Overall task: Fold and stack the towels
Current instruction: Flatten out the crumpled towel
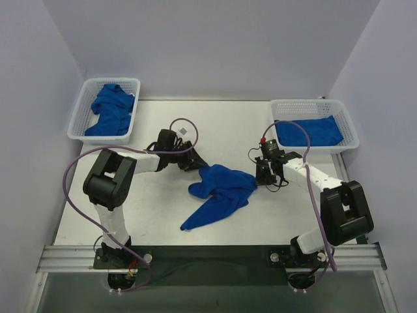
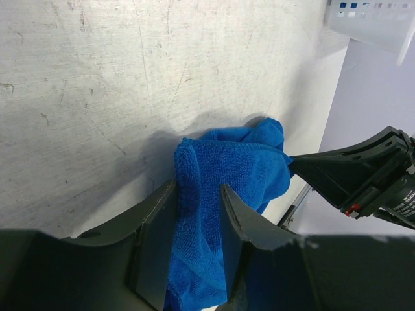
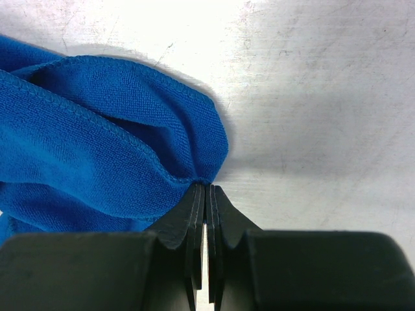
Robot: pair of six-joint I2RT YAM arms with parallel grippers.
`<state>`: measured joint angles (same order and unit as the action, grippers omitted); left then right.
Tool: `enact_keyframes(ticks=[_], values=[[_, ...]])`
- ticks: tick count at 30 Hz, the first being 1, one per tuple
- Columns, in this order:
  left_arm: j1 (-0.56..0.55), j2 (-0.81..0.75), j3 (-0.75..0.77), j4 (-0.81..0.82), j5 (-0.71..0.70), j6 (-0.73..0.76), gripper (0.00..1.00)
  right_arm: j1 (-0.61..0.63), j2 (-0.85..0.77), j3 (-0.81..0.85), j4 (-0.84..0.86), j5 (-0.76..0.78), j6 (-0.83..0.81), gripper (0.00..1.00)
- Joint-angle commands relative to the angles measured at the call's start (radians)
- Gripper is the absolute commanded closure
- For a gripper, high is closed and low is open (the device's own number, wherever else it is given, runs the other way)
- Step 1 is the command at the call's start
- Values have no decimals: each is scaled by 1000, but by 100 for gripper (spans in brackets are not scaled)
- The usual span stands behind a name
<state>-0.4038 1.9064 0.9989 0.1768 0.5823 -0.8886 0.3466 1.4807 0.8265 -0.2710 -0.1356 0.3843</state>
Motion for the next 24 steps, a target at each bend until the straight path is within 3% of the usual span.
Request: enact_keyframes(ticks=[1,3,4,7,14,24], values=[[2,-17,0,69,22,-6,58,0,-19,20,-25,-2,-5,100],[3,-15,3,66,14,-4,57,2,-17,19,-25,-2,-5,100],[5,-14,9,53,5,-6,48,2,-17,19,-25,-2,-5,100],[3,-16,17,-68,-54,48,38,2,-23,17,-25,1,-2,100],[0,-41,-3,-143,-118,85,26,2,-20,17,-23,1,-1,100],[-70,36,35,-132,-108,7,35,9,-13,28,-23,-1,2,100]])
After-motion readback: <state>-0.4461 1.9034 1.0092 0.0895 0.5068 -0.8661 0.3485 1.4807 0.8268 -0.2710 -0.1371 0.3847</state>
